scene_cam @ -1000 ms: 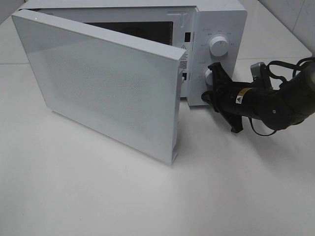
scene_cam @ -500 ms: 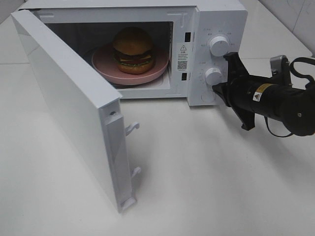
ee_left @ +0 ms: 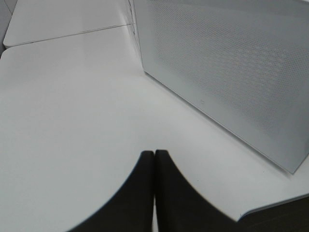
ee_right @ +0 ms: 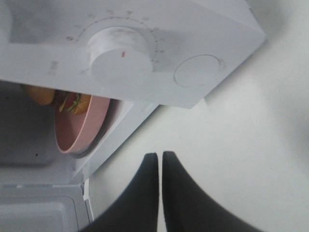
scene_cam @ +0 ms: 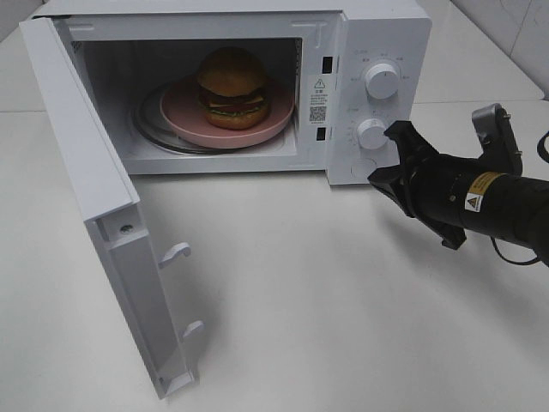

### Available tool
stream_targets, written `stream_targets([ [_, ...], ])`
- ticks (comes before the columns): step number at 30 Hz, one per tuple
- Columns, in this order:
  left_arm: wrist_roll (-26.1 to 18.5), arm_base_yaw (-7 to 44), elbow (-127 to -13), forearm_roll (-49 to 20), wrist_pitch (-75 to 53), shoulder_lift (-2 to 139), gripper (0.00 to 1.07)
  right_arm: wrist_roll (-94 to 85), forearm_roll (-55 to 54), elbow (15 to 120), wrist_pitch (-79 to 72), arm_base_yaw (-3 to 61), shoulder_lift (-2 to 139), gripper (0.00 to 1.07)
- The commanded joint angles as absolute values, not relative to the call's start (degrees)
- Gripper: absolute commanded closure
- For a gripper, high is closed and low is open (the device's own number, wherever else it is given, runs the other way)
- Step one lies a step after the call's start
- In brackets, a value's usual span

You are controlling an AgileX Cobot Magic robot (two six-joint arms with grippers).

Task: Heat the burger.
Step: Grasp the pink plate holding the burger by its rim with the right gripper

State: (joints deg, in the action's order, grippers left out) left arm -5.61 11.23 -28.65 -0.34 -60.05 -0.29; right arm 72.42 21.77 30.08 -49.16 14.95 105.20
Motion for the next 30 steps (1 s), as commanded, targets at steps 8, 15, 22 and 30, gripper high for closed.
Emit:
stream_targets([
  [8,-5.44,11.12,-28.48,-0.46,-59.24,-1.43,1.06,41.02,30.14,29.91,-55.69,14.73,104.51,1.03],
  [15,-5.44,11.12,-28.48,-0.46,-59.24,-1.43,1.06,18.33,30.54,29.91,-55.69,14.73,104.45,1.03],
  [22,-5.44,11.12,-28.48,-0.46,-59.24,-1.43,1.06,16.9,30.6,29.91,-54.49,14.73,104.39,1.02],
  [30,-5.44,11.12,-28.48,-0.46,-59.24,-1.43,1.06,21.31,33.52,30.19,-36.38,14.73,98.49,1.0],
])
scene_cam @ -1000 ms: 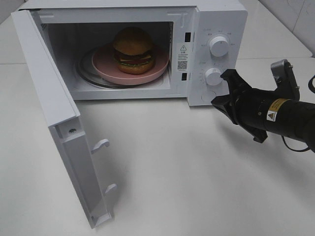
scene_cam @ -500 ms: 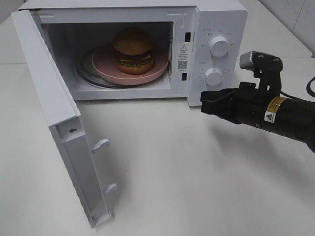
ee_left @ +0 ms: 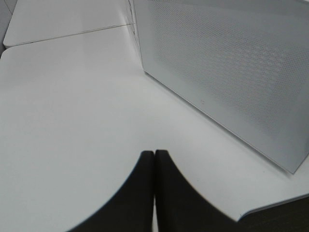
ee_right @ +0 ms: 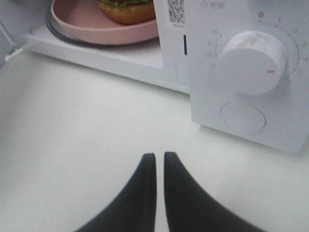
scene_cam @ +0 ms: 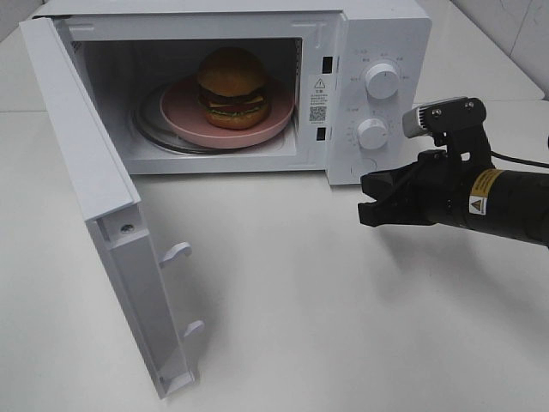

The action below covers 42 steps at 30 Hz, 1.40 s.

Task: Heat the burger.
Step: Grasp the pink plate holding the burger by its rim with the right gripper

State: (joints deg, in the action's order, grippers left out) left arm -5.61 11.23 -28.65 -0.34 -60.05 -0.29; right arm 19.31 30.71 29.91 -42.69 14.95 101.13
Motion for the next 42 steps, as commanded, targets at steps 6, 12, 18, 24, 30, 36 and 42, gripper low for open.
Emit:
stream_targets([
  [6,-5.44,11.12,-28.48,-0.46,-59.24,-1.43,1.06,32.03,41.71,32.83,-26.53,14.73,94.54,1.0],
  [12,-5.44,11.12,-28.48,-0.46,-59.24,-1.43,1.06,51.28,62.85,34.72,-22.29,14.73,89.84,1.0],
  [18,-5.44,11.12,-28.48,-0.46,-59.24,-1.43,1.06,62.34,79.98,35.07,-22.23,14.73,88.46,1.0],
  [24,-5.44,11.12,-28.48,-0.46,-59.24,-1.43,1.06,61.25,80.33,35.07,-21.94,14.73,88.46,0.99],
  [30,-5.44,11.12,-28.48,-0.46,-59.24,-1.43,1.06,55.81,80.27,35.07,-13.92,14.73,88.46,0.98],
  [36,-5.44,11.12,-28.48,-0.46,-59.24,-1.43,1.06,60.05,73.22,35.07,-3.27,14.73,88.46,0.97],
  [42,-5.44,11.12,-28.48,-0.46,-59.24,-1.43,1.06,59.76,63.66,35.01,-1.55,17.93,88.46,0.97],
])
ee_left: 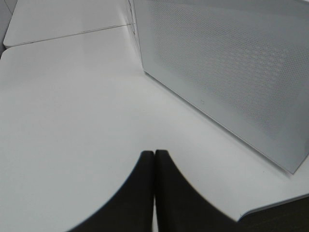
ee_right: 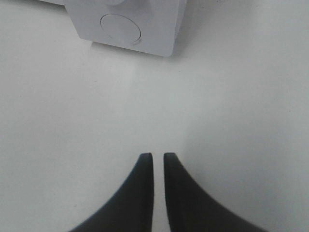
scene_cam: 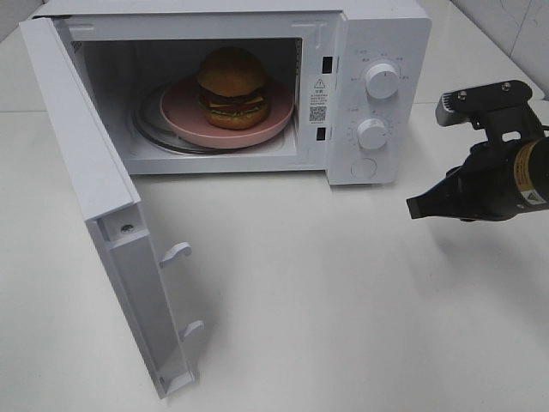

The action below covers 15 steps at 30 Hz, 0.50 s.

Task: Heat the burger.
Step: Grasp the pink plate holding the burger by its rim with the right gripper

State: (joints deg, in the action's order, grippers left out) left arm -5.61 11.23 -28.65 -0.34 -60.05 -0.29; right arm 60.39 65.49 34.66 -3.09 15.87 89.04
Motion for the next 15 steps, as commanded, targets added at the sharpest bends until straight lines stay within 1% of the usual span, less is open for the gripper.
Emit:
stream_targets([
  [1,-5.44,11.12,-28.48,-0.46,-59.24,-1.43,1.06,58.96,63.6,35.01,0.0,19.08,88.46,0.96],
  [2,-5.44,11.12,-28.48,-0.46,-59.24,-1.43,1.06,58.96,63.6,35.01,0.0,19.08,88.46,0.96],
  [3,-5.44,11.12,-28.48,-0.46,-59.24,-1.43,1.06,57.52,62.68,35.07,3.44,22.0,88.46,0.96],
  [4,-5.44,11.12,-28.48,-0.46,-59.24,-1.43,1.06,55.12,59.3,35.07,7.62,24.47,88.46,0.96],
  [7,-5.44,11.12,-28.48,-0.46,-59.24,-1.43,1.06,53.46,57.24,35.12,8.94,25.15,88.46,0.96],
  [8,-5.44,11.12,-28.48,-0.46,-59.24,-1.43,1.06,47.5,50.59,35.41,11.34,26.24,88.46,0.96],
  [9,-5.44,11.12,-28.48,-0.46,-59.24,-1.43,1.06,43.77,46.75,35.81,12.26,26.53,88.46,0.96],
  [10,-5.44,11.12,-28.48,-0.46,-59.24,-1.43,1.06,43.77,46.75,35.81,12.26,26.53,88.46,0.96],
  [12,-5.44,11.12,-28.48,-0.46,-59.24,-1.43,1.06,29.34,34.61,37.76,15.99,26.59,88.46,0.96],
  [13,-5.44,11.12,-28.48,-0.46,-59.24,-1.43,1.06,29.34,34.61,37.76,15.99,26.59,88.46,0.96],
  [14,-5.44,11.12,-28.48,-0.46,-59.24,-1.43,1.06,25.73,30.83,38.67,17.82,26.59,88.46,0.96],
  [15,-5.44,11.12,-28.48,-0.46,-59.24,-1.43,1.06,25.73,30.83,38.67,17.82,26.59,88.46,0.96],
])
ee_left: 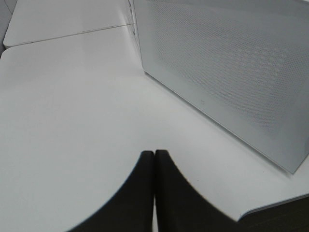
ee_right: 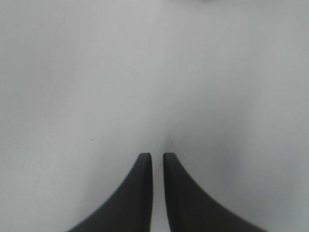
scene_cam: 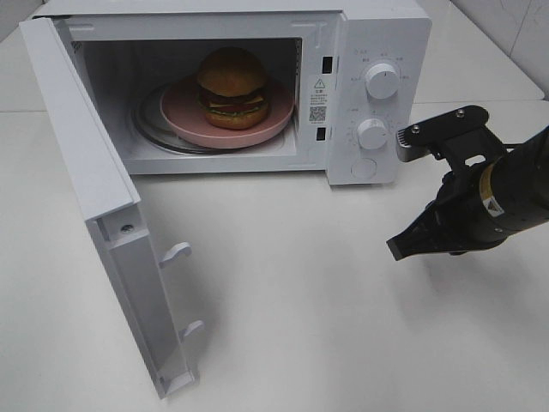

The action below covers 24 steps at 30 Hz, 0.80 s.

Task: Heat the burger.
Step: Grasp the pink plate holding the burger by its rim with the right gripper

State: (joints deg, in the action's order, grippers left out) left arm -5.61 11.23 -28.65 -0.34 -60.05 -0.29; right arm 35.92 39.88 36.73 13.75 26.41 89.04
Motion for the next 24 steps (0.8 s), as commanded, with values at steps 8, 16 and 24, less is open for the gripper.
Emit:
stream_targets([
  [8,-5.44,11.12,-28.48,-0.46,-59.24,-1.43,1.06,-10.08,-1.09,46.47,25.95,26.64,88.46,0.95],
  [16,-5.44,11.12,-28.48,-0.46,-59.24,-1.43,1.06,-30.42,-20.68,49.16,31.51,26.7,89.38,0.93],
  [24,-5.44,11.12,-28.48,-0.46,-59.24,-1.43,1.06,-35.41,-29.39,58.73,42.23,26.7,96.26,0.87],
])
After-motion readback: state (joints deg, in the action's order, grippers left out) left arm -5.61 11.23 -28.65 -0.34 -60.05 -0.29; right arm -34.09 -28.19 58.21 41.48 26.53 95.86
